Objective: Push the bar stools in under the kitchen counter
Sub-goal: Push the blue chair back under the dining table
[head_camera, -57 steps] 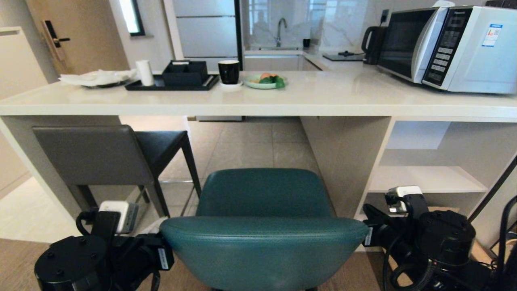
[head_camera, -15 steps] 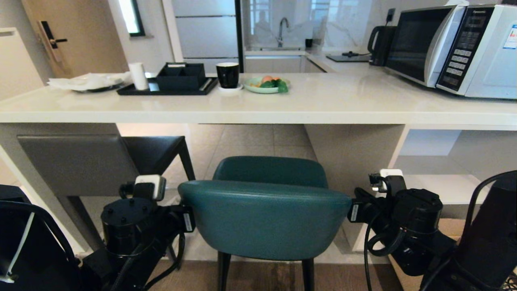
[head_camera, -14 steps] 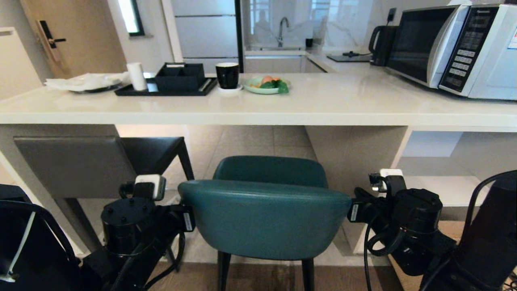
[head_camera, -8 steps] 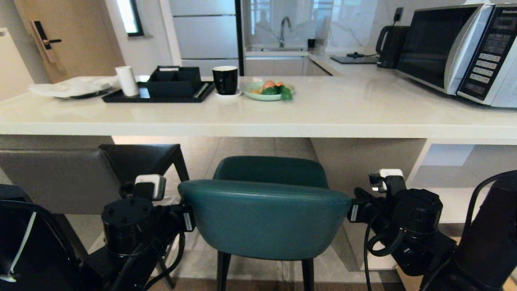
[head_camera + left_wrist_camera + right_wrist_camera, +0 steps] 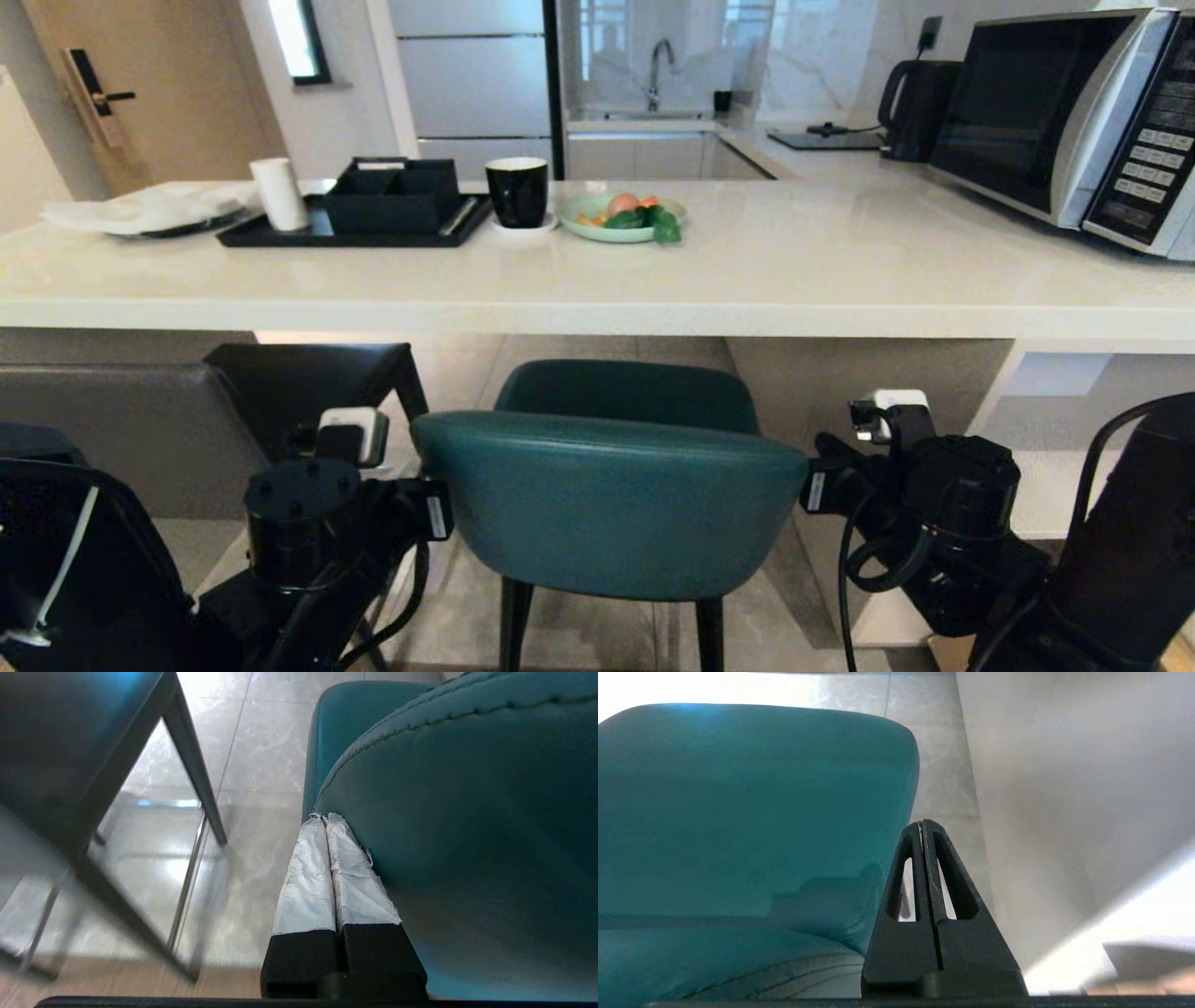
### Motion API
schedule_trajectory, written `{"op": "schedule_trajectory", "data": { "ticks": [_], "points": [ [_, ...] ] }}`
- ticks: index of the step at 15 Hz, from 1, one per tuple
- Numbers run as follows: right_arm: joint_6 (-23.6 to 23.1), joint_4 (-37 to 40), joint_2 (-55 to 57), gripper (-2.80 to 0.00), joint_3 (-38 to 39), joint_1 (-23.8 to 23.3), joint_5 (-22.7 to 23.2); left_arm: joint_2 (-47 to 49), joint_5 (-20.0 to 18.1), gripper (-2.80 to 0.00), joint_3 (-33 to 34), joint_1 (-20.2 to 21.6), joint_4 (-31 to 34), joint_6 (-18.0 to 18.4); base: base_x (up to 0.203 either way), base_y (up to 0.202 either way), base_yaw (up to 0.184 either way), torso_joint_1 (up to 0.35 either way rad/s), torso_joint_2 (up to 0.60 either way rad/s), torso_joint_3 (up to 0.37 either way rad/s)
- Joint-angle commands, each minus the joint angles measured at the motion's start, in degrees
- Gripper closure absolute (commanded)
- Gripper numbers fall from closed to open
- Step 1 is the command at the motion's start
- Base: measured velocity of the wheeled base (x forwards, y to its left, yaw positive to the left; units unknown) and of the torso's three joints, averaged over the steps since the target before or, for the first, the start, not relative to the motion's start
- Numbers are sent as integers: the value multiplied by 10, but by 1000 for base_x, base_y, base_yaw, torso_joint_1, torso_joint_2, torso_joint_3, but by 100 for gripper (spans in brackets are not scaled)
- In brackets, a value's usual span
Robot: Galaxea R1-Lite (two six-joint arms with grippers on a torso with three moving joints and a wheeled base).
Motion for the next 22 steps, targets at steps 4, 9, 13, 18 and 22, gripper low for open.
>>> {"op": "schedule_trajectory", "data": {
  "ticks": [4,9,13,18,22],
  "points": [
    [1,-5,0,0,0,-1,-3,1,2,0,0,0,-6,-1,193,0,0,8,0,1],
    [3,-7,-4,0,10,-1,-4,3,3,0,5,-2,-12,-4,166,0,2,4,3,-1],
    [5,-21,-31,0,57,-1,-5,-10,3,0,70,-10,-74,14,0,0,0,0,0,0],
    [2,-22,-142,0,102,-33,-6,-133,4,0,102,-7,-74,30,0,0,0,0,0,0],
    [-9,-7,-263,0,145,-99,-5,-248,5,0,154,-7,-74,47,0,0,0,0,0,0]
  ]
}}
